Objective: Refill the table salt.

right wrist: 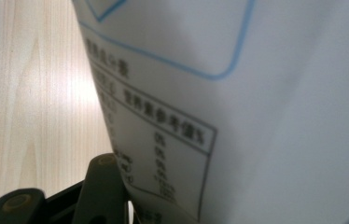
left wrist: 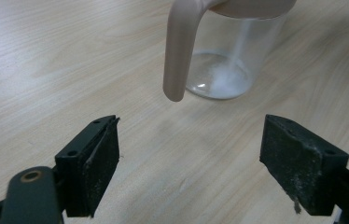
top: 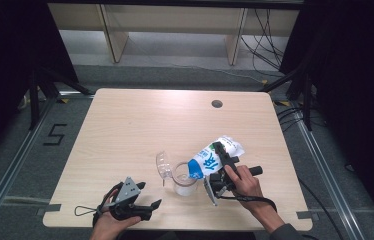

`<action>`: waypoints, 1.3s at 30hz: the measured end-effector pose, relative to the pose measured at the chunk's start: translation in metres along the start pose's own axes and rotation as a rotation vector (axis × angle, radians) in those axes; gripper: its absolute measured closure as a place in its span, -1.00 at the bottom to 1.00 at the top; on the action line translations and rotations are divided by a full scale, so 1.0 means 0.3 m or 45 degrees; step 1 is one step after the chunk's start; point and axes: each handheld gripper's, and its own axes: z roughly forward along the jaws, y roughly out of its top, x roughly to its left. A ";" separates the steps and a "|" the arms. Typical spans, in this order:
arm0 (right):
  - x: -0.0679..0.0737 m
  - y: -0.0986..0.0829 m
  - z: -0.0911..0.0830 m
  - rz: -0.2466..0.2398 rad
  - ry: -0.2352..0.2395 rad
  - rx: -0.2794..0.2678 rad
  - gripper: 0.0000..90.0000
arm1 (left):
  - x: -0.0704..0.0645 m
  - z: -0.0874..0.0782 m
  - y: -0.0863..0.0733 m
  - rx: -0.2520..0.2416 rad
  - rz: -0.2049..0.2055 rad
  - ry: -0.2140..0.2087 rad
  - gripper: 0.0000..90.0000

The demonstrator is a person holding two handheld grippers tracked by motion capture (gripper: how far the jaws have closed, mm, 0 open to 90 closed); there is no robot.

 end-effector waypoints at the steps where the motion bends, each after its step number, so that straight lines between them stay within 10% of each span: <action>1: 0.000 0.000 0.000 -0.004 0.001 0.001 0.18 | 0.000 0.000 0.000 0.001 0.001 0.000 -0.57; 21: 0.004 0.004 -0.001 -0.012 -0.001 -0.003 0.19 | 0.001 0.001 0.000 -0.006 -0.001 -0.003 -0.57; 25: -0.016 0.007 0.002 -0.128 -0.012 -0.036 0.19 | 0.000 0.001 0.000 -0.013 -0.009 -0.005 -0.57; 38: -0.011 0.004 0.001 -0.095 -0.008 -0.029 0.20 | -0.001 0.000 0.001 -0.006 -0.008 -0.003 -0.57; 39: 0.004 0.003 -0.004 -0.016 -0.002 0.000 0.20 | -0.001 0.001 0.001 -0.007 -0.009 -0.004 -0.57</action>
